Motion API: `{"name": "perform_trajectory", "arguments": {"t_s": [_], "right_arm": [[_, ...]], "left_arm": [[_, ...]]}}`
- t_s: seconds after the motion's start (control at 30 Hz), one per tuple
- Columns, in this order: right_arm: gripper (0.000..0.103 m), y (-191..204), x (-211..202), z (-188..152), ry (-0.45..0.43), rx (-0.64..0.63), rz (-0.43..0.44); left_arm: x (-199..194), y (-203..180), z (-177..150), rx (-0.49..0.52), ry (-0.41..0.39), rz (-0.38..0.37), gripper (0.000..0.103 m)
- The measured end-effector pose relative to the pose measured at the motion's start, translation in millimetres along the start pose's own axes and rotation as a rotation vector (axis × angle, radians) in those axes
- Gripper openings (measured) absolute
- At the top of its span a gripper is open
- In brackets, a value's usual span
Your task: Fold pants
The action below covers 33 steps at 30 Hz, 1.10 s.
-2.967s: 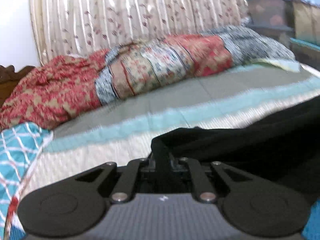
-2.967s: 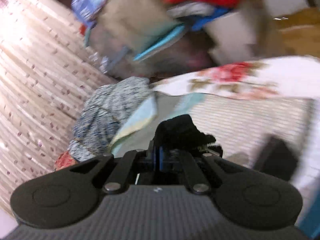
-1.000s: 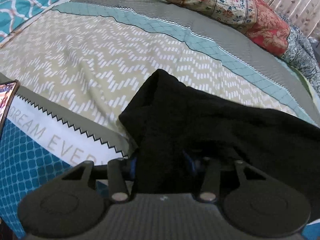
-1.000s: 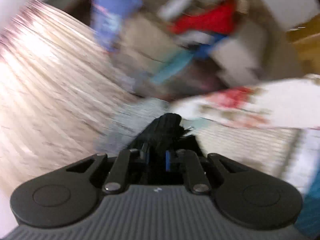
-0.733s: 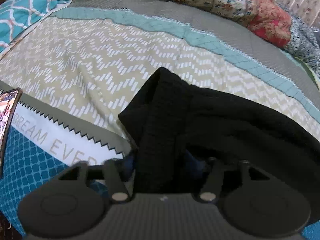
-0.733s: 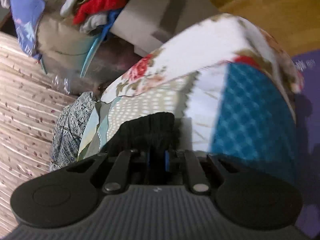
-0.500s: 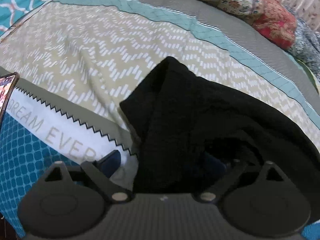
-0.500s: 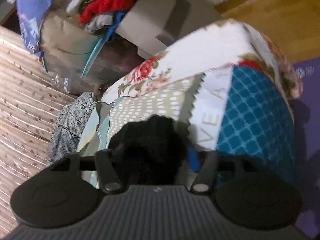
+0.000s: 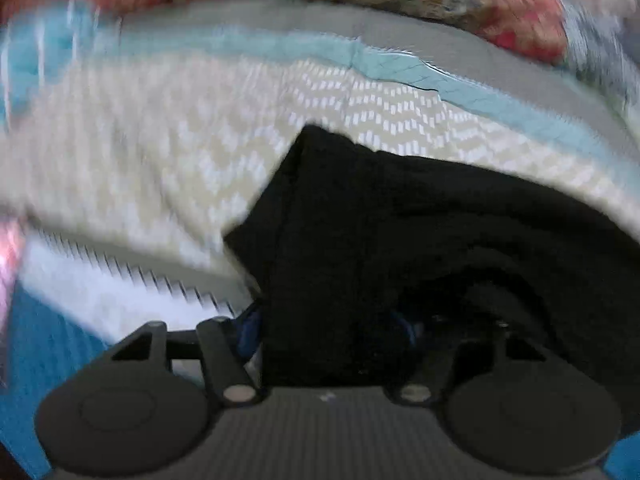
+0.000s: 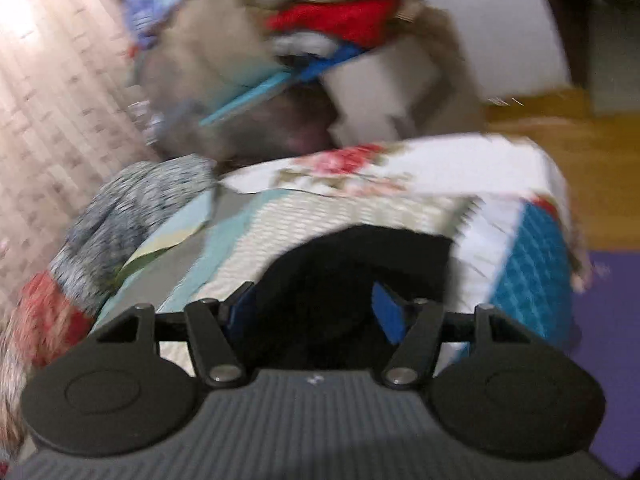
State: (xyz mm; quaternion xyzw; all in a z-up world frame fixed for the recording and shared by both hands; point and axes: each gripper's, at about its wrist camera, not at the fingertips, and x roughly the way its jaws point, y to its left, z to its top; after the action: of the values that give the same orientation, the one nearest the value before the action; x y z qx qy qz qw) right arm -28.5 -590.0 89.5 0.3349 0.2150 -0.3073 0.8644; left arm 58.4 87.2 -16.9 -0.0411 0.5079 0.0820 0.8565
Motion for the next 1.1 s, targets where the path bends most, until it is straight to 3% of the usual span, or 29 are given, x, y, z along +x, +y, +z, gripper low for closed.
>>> {"name": "perform_trajectory", "arguments": {"t_s": [0.07,0.13,0.3,0.4,0.47,0.6,0.67,0.77,0.87,0.97,1.0,1.03,1.07,1.1], "right_arm": [[0.066,-7,-2,2,0.008,0.036,-0.002],[0.066,-2,-13,0,-0.006,-0.008,0.012],[0.066,22,-26,-6,-0.002,-0.102,0.11],[0.067,50,-34,-25,0.078,-0.155,0.308],[0.067,87,-43,-48,0.185,-0.276,0.468],[0.067,183,-79,-120,0.442,-0.566,0.833],[0.077,228,-102,-164,0.573,-0.691,1.014],[0.082,285,-145,-239,0.688,-0.947,1.239],[0.082,322,-184,-308,0.715,-1.214,1.383],[0.082,340,-197,-364,0.686,-1.461,1.382],[0.08,345,-193,-381,0.661,-1.539,1.34],[0.069,348,-189,-395,0.635,-1.606,1.293],[0.027,352,-182,-404,0.61,-1.668,1.243],[0.013,358,-175,-406,0.603,-1.679,1.197]], "left_arm": [[-5,-13,-4,0.085,-0.029,0.056,0.065],[-16,-16,-7,0.127,-0.047,0.058,0.065],[-47,32,2,-0.111,-0.041,-0.151,0.074],[-53,53,5,-0.233,-0.014,-0.216,0.074],[-58,64,4,-0.273,-0.018,-0.235,0.074],[-60,84,1,-0.32,-0.031,-0.255,0.075],[-56,93,-2,-0.345,-0.025,-0.274,0.075],[-54,105,-8,-0.38,-0.013,-0.314,0.075],[-58,119,-15,-0.395,-0.031,-0.347,0.075],[-62,137,-23,-0.418,-0.048,-0.372,0.075],[-63,142,-26,-0.426,-0.048,-0.376,0.075],[-63,146,-29,-0.432,-0.047,-0.378,0.075],[-61,150,-32,-0.437,-0.046,-0.381,0.075],[-60,153,-34,-0.442,-0.045,-0.384,0.075]]}}
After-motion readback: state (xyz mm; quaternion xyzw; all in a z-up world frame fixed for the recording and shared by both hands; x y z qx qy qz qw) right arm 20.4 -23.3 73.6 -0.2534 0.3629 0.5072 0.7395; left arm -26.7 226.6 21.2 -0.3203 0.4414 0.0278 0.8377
